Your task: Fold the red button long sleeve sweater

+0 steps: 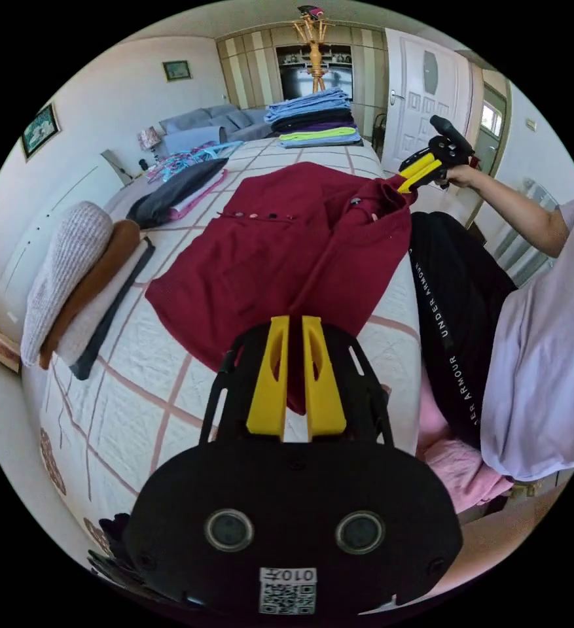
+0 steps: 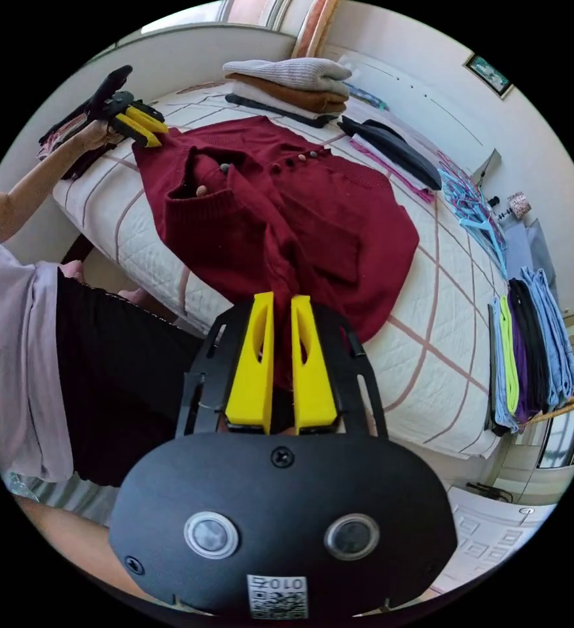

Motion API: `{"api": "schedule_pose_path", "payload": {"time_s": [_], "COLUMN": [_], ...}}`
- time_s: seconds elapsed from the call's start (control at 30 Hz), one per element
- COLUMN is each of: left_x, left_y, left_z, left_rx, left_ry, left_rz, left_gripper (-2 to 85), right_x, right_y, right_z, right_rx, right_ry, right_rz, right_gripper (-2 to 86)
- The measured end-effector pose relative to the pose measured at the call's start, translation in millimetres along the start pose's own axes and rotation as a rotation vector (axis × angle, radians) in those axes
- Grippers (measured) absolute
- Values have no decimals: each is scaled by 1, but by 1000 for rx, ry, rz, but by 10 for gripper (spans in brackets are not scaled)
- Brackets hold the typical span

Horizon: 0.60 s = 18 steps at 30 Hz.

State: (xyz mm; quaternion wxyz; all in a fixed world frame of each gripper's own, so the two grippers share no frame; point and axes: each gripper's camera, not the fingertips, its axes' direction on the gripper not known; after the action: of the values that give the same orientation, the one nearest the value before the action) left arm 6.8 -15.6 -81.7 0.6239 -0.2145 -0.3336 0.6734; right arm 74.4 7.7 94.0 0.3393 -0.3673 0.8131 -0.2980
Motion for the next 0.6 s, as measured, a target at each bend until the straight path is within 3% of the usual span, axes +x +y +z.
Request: {"api": "schedule_pose_path", "payload": {"time_s": [0.3,0.37,0.6], "left_x": [22,36,108], "left_y": [46,46,41], "left_z": [-185,-250,-423], "left_rx": [398,531,725], "left_ry": [-208,-349,-767], "left_rz": [-80,-76,-13], "left_gripper": [-1,-1,-2], "right_x": [-14,-24,-87], "right_y": [76,77,108], "right_z": [-121,-149,-280], "right_rx": [429,463,723], "right_ry": [122,209,492], "right_rz": [113,99,46], "right_gripper": [27,25,25]}}
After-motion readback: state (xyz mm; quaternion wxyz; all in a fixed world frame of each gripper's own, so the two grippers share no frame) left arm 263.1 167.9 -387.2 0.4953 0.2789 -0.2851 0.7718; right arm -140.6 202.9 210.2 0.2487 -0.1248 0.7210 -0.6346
